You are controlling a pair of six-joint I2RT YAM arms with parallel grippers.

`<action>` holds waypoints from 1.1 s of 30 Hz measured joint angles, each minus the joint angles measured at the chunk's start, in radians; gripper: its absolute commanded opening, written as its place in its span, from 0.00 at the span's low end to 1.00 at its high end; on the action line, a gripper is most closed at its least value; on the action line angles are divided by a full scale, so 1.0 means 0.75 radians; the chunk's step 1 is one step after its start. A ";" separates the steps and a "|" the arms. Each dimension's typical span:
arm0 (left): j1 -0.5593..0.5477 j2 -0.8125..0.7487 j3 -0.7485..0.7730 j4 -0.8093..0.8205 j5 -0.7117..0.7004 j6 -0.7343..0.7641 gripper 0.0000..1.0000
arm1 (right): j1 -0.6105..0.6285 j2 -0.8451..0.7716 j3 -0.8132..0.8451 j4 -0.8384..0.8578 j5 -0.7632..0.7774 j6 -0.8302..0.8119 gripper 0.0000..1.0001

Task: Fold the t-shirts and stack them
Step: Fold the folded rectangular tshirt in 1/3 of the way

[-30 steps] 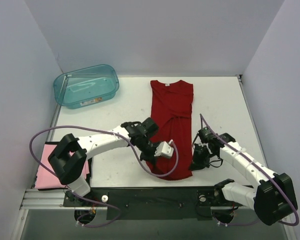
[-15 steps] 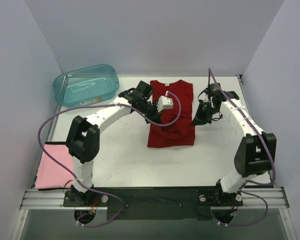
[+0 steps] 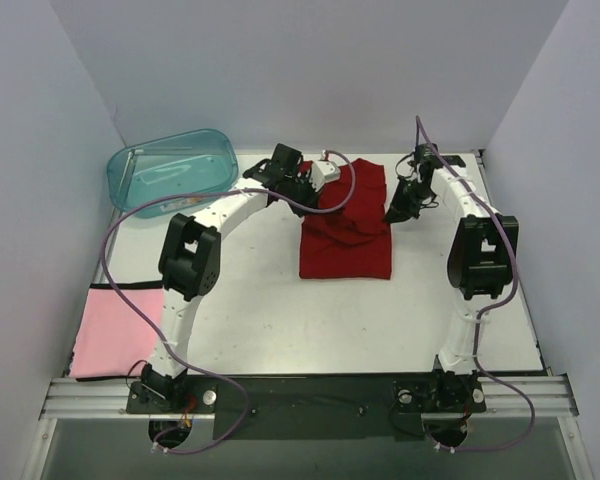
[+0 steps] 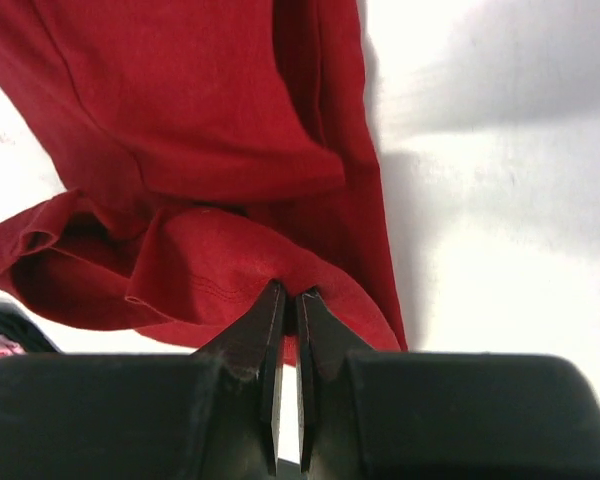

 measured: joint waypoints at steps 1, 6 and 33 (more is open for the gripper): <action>0.007 0.022 0.021 0.005 -0.013 -0.006 0.00 | -0.001 0.034 0.030 -0.001 -0.001 -0.001 0.00; 0.017 0.099 0.073 0.012 -0.033 -0.037 0.00 | -0.010 0.145 0.122 0.001 -0.010 -0.006 0.03; -0.021 0.112 0.296 -0.608 0.321 0.803 0.20 | 0.032 -0.124 -0.189 -0.007 0.133 -0.171 0.00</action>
